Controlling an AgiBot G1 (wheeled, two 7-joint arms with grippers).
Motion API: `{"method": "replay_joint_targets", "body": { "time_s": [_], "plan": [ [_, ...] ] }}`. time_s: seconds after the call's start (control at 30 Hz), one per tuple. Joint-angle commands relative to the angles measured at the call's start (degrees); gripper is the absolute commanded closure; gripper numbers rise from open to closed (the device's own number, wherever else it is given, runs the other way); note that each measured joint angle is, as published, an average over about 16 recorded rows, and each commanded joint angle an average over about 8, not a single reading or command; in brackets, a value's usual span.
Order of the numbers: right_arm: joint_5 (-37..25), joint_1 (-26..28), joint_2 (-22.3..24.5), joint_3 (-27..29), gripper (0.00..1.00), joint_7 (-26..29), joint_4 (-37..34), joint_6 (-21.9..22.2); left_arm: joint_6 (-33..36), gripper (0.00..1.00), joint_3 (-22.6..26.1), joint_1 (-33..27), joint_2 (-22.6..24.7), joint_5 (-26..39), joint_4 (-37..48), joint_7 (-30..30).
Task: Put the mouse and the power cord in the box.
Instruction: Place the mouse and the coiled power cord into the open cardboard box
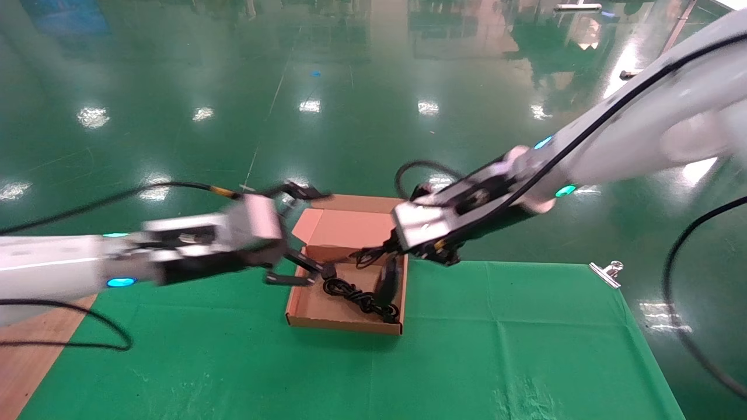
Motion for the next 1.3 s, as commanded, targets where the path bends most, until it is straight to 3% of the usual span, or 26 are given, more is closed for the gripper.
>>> {"method": "replay_joint_targets", "body": {
  "time_s": [0.03,0.13,0.4,0.43,0.63,0.7,1.3],
  "plan": [
    [-0.2,-1.4,-1.3,-0.4,1.00,0.0,0.1,1.9,5.4,0.00,-2.7,0.8,-2.8,-4.5,0.3,2.2],
    [1.0,-4.1,-1.7,-1.9,1.00,1.0,3.3,6.6,9.2,0.00,-4.1,0.8,-4.9,-6.7,1.6,3.4],
    [4.3,-12.2,-1.9,-8.4,0.99,3.6,10.8,24.7,14.8,0.00,-5.4,0.6,-6.8,-8.5,4.9,7.9],
    [4.7,-13.0,-1.9,-9.4,0.93,3.9,11.3,26.3,15.2,0.00,-5.5,0.6,-6.8,-8.5,5.4,8.4],
    [6.6,-15.8,-2.0,-13.6,0.18,5.8,13.1,31.7,16.9,0.00,-5.8,0.3,-6.6,-9.1,7.3,9.7],
    [7.0,-16.3,-2.0,-14.1,0.00,6.1,13.4,32.4,17.2,0.00,-5.9,0.2,-6.6,-9.2,7.6,9.8],
    [6.6,-15.7,-1.9,-13.4,0.00,5.7,13.0,31.4,16.6,0.00,-5.7,0.2,-6.4,-8.8,7.3,9.7]
  ]
}}
